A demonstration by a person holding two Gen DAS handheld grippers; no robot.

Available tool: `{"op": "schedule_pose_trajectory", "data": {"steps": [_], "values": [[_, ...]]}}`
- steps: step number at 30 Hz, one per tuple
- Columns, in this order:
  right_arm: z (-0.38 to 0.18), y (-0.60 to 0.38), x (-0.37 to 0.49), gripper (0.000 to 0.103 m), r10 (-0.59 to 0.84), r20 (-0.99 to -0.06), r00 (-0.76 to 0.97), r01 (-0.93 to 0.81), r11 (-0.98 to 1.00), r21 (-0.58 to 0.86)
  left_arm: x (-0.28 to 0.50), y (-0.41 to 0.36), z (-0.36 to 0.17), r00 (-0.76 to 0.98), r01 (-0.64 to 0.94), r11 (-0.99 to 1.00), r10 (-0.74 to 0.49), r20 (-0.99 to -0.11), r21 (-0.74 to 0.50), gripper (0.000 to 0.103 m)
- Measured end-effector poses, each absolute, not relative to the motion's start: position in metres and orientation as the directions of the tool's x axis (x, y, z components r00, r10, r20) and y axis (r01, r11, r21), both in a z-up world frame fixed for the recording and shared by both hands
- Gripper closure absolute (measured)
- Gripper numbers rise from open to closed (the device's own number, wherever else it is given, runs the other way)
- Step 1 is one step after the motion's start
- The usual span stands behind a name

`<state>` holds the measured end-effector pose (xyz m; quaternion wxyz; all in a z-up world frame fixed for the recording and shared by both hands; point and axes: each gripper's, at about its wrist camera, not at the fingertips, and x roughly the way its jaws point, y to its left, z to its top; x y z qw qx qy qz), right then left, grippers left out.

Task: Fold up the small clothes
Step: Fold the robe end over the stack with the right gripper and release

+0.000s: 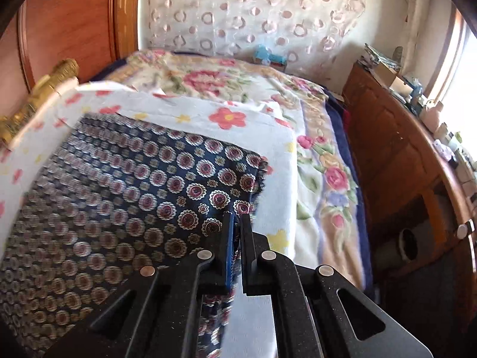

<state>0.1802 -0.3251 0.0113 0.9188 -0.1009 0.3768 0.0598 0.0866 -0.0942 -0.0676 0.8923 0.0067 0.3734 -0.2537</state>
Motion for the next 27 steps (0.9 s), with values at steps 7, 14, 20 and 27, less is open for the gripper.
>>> {"op": "schedule_pose_trajectory", "data": {"steps": [7, 14, 20, 27], "values": [[0.016, -0.319, 0.097, 0.061, 0.099, -0.625, 0.774, -0.207, 0.973, -0.103, 0.079, -0.098, -0.077, 0.568, 0.464, 0.868, -0.444, -0.693, -0.175, 0.073], [-0.001, -0.325, 0.011, 0.061, 0.146, -0.601, 0.786, -0.206, 0.978, -0.032, 0.057, -0.102, -0.086, 0.534, 0.491, 0.854, -0.452, -0.714, -0.173, 0.073], [-0.031, -0.333, -0.020, 0.061, 0.065, -0.656, 0.752, -0.139, 0.988, -0.060, 0.051, -0.105, -0.095, 0.502, 0.497, 0.848, -0.454, -0.736, -0.184, 0.073], [-0.052, -0.346, -0.029, 0.061, 0.059, -0.701, 0.710, -0.083, 0.997, 0.000, 0.048, -0.107, -0.096, 0.500, 0.497, 0.848, -0.455, -0.737, -0.186, 0.073]]}}
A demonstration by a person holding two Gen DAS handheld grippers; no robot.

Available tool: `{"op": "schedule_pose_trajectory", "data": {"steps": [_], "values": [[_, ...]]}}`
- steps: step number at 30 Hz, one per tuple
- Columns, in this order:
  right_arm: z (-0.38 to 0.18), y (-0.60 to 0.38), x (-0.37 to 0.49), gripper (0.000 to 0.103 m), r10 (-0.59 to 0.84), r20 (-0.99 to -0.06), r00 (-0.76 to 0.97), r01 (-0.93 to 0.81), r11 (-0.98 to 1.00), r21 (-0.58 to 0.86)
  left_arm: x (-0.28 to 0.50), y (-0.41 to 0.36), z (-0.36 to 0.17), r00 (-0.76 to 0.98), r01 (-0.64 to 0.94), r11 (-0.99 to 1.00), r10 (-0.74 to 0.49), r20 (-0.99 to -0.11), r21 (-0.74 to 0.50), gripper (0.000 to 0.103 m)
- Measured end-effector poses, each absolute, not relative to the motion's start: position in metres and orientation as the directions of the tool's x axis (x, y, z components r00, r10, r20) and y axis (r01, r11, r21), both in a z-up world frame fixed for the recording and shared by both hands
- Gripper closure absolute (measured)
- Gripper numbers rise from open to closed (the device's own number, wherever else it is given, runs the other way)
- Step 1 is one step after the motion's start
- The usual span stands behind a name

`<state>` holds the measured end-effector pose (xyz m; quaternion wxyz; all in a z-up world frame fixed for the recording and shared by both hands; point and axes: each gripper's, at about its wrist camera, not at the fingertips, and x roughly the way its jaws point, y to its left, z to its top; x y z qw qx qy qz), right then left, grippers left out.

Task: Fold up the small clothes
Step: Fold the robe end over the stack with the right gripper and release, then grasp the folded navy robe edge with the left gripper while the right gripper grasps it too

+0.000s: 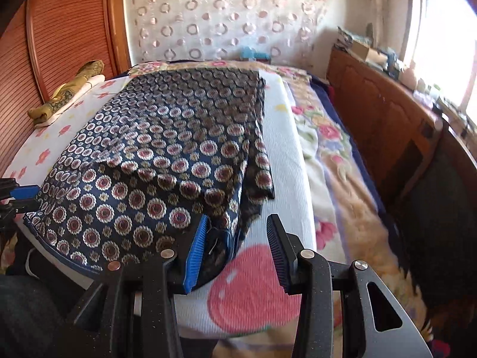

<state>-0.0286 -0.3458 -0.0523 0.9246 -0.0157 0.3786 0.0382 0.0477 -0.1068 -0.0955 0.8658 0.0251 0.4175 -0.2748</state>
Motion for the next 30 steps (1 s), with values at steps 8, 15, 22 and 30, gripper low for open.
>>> {"op": "schedule_pose_trajectory", "data": {"steps": [8, 15, 22, 30], "values": [[-0.051, -0.345, -0.047, 0.061, 0.126, -0.714, 0.689, -0.107, 0.992, 0.071, 0.043, -0.103, -0.096, 0.490, 0.497, 0.841, -0.476, -0.731, -0.214, 0.073], [-0.049, -0.328, -0.047, 0.068, 0.133, -0.713, 0.689, -0.150, 0.988, 0.039, 0.042, -0.099, -0.097, 0.455, 0.510, 0.811, -0.538, -0.710, -0.287, 0.073], [-0.051, -0.332, -0.047, 0.096, 0.143, -0.707, 0.693, -0.162, 0.986, 0.040, 0.039, -0.102, -0.098, 0.407, 0.548, 0.769, -0.589, -0.698, -0.329, 0.088], [-0.033, -0.327, -0.055, 0.099, 0.206, -0.637, 0.743, -0.185, 0.978, 0.100, 0.034, -0.097, -0.069, 0.460, 0.588, 0.736, -0.645, -0.610, -0.335, 0.099]]}}
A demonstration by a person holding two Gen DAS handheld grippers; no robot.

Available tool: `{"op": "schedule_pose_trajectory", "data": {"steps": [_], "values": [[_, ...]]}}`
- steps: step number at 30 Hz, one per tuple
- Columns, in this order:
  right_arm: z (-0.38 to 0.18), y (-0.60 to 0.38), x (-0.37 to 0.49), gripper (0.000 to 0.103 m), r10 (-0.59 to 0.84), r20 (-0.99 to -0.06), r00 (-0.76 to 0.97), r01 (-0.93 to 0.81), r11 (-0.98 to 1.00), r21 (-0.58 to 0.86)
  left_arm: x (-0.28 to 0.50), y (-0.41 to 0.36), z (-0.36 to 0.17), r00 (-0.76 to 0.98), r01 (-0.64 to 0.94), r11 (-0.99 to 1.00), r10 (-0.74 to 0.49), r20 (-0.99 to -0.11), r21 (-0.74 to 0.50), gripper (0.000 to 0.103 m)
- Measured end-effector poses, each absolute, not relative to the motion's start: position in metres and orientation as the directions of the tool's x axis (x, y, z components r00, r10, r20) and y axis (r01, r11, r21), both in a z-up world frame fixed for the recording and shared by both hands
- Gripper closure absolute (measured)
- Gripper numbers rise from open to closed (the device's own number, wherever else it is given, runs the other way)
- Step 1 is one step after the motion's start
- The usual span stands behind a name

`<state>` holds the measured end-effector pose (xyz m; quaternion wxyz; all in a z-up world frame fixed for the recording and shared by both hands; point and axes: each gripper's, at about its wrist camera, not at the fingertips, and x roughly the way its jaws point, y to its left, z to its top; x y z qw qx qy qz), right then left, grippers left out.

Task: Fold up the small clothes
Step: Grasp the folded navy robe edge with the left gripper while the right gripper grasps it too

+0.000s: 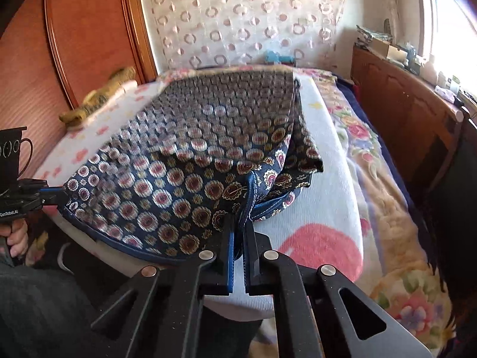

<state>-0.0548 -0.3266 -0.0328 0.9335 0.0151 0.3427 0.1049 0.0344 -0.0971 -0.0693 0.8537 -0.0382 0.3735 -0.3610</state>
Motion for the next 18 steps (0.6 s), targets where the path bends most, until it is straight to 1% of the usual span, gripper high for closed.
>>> {"op": "schedule_pose_trajectory", "data": {"steps": [2, 5, 9, 12, 18], "values": [[-0.024, -0.330, -0.057, 0.099, 0.227, -0.610, 0.759, -0.192, 0.974, 0.124, 0.036, -0.098, -0.059, 0.478, 0.595, 0.736, -0.647, -0.594, -0.323, 0.099], [-0.009, -0.338, -0.057, 0.099, 0.256, -0.546, 0.798, -0.179, 0.965, 0.191, 0.043, -0.098, -0.046, 0.525, 0.585, 0.752, -0.636, -0.566, -0.304, 0.099], [0.006, -0.341, -0.051, 0.099, 0.262, -0.483, 0.835, -0.173, 0.960, 0.222, 0.056, -0.093, -0.027, 0.579, 0.568, 0.768, -0.629, -0.519, -0.298, 0.099], [0.015, -0.340, -0.039, 0.099, 0.256, -0.465, 0.847, -0.180, 0.963, 0.202, 0.073, -0.087, -0.016, 0.615, 0.550, 0.786, -0.610, -0.499, -0.283, 0.099], [0.022, -0.336, 0.001, 0.099, 0.231, -0.447, 0.864, -0.189, 0.972, 0.138, 0.123, -0.088, -0.014, 0.673, 0.499, 0.837, -0.538, -0.507, -0.227, 0.099]]}}
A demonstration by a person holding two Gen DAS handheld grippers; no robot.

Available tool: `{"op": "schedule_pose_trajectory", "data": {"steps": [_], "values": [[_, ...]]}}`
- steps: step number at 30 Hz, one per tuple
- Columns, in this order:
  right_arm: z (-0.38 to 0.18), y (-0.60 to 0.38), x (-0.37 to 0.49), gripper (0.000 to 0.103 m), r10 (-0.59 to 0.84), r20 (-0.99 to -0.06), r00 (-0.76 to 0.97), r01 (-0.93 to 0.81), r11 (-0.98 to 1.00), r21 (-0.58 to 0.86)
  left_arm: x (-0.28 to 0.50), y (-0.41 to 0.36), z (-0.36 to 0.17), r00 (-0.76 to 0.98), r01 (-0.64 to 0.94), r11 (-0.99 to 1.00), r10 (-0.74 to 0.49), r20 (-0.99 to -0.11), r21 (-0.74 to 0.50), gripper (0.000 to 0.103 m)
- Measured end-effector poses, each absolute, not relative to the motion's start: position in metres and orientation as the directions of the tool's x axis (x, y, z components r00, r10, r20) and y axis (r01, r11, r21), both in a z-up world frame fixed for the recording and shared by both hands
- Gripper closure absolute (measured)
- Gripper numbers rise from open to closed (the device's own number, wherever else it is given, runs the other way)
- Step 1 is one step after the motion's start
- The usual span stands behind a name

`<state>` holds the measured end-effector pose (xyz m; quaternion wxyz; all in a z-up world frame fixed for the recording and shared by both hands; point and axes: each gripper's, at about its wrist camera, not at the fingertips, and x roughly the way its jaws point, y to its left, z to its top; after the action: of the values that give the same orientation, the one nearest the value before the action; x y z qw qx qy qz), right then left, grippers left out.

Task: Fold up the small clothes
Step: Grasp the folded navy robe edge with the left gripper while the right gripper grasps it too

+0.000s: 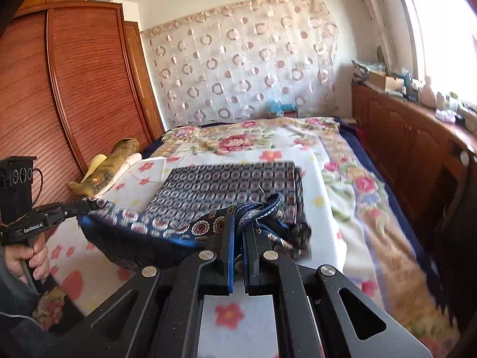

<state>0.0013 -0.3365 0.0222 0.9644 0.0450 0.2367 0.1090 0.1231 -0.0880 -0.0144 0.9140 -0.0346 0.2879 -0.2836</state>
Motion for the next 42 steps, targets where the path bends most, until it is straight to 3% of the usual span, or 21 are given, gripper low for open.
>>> {"op": "schedule_pose_trajectory", "data": {"steps": [23, 32, 36, 40, 42], "values": [[0.010, -0.328, 0.118, 0.099, 0.171, -0.540, 0.824, -0.150, 0.985, 0.084, 0.258, -0.099, -0.026, 0.662, 0.460, 0.863, -0.489, -0.568, -0.207, 0.099], [0.018, -0.326, 0.120, 0.098, 0.170, -0.510, 0.843, -0.139, 0.985, 0.099, 0.286, -0.094, -0.044, 0.635, 0.446, 0.865, -0.486, -0.601, -0.228, 0.099], [0.024, -0.314, 0.123, 0.090, 0.137, -0.531, 0.836, -0.156, 0.988, 0.008, 0.292, -0.090, -0.053, 0.629, 0.421, 0.870, -0.484, -0.608, -0.257, 0.099], [0.033, -0.321, 0.120, 0.081, 0.156, -0.541, 0.826, -0.167, 0.986, 0.029, 0.295, -0.092, -0.058, 0.616, 0.415, 0.869, -0.486, -0.621, -0.269, 0.099], [0.035, -0.323, 0.117, 0.071, 0.108, -0.536, 0.837, -0.136, 0.991, -0.014, 0.295, -0.092, -0.057, 0.619, 0.401, 0.877, -0.473, -0.627, -0.267, 0.099]]}}
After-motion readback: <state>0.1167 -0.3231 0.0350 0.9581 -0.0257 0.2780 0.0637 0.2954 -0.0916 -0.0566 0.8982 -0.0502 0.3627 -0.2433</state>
